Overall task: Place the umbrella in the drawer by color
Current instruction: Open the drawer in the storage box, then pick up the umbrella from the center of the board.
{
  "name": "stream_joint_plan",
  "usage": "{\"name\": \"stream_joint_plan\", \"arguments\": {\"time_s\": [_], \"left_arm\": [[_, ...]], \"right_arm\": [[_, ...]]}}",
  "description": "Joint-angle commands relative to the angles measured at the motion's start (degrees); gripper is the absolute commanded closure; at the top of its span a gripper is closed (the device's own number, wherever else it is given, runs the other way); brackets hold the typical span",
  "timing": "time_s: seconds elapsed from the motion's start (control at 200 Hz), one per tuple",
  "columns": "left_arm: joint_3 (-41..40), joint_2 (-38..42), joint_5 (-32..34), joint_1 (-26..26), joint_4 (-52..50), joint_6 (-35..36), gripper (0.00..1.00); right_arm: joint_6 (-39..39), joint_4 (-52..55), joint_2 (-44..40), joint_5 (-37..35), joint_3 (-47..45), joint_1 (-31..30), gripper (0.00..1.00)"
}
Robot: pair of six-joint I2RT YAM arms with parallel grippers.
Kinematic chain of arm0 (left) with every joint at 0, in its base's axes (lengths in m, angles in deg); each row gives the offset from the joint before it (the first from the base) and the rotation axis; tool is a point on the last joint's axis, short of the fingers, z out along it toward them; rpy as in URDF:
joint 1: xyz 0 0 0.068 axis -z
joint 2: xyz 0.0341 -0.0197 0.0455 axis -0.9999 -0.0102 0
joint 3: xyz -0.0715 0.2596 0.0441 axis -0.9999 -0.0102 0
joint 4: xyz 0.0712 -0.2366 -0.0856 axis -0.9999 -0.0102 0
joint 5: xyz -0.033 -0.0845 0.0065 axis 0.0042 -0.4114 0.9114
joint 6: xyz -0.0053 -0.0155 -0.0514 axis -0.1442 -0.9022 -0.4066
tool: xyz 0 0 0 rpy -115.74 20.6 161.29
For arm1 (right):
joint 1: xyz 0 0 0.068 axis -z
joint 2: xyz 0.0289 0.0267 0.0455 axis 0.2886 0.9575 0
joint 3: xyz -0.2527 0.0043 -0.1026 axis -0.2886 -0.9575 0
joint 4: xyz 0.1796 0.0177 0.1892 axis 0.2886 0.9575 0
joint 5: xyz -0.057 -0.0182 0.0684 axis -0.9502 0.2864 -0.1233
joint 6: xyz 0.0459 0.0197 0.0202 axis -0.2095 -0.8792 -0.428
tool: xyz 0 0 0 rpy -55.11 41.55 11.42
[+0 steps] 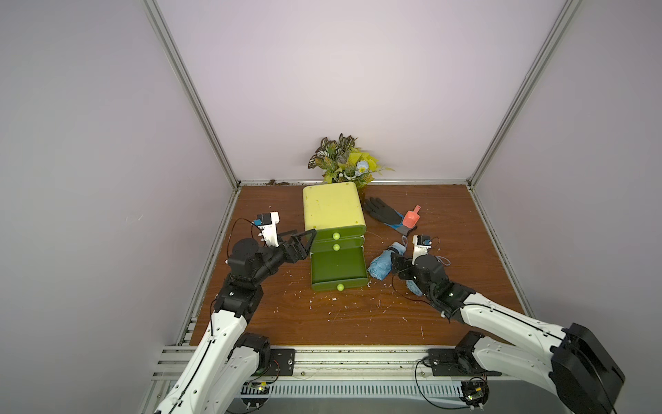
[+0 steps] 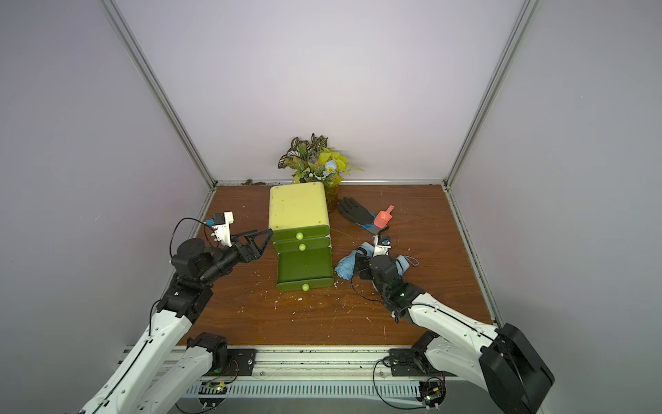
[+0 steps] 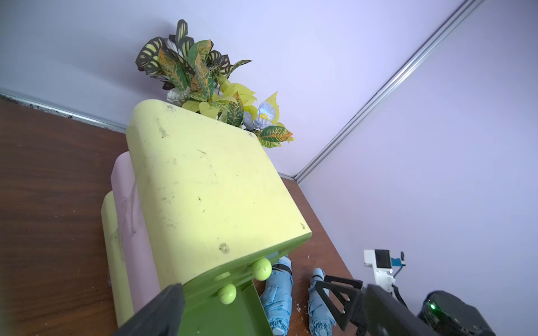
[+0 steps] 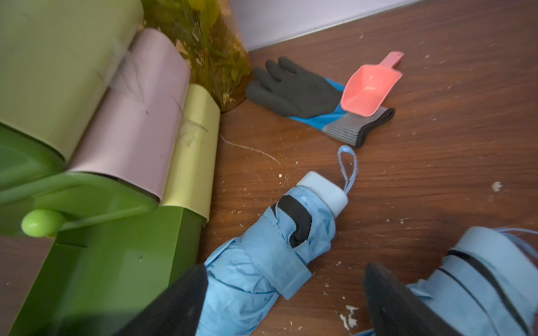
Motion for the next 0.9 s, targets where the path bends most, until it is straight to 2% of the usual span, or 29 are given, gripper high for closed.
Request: {"name": "stream_joint_plan", "arguments": {"time_s": [0.0, 0.06, 0.185, 0.495, 0.675, 0.896], "left_arm": [[2.27, 2.59, 1.66, -0.44, -14.47, 10.95, 0.01], [1.42, 4.74, 4.15, -0.44, -16.65, 13.44, 0.01], [-2.63, 8.72, 6.22, -0.45, -16.60, 14.69, 0.01], [-3.27, 9.64, 3.28, -0.44, -16.11, 14.70, 0.01], [-3.15, 9.57, 2.47, -0.44, -16.11, 14.77, 0.01], [-3.38, 9.88, 2.59, -0.44, -16.02, 14.82, 0.01]], "right_arm": [[-4.91, -5.30, 3.83, 9.11, 1.29, 0.15, 0.14], [-8.47, -8.58, 6.18, 9.03, 0.62, 0.11, 0.19], [-16.32, -10.77, 11.96, 5.83, 0.86, 0.19, 0.21], [-31.46, 7.32, 27.76, 4.05, 15.65, 0.22, 0.17], [-41.25, 9.58, 30.18, 3.38, 14.35, 0.27, 0.18], [-43.78, 7.87, 31.75, 5.86, 12.38, 1.72, 0.20]]}}
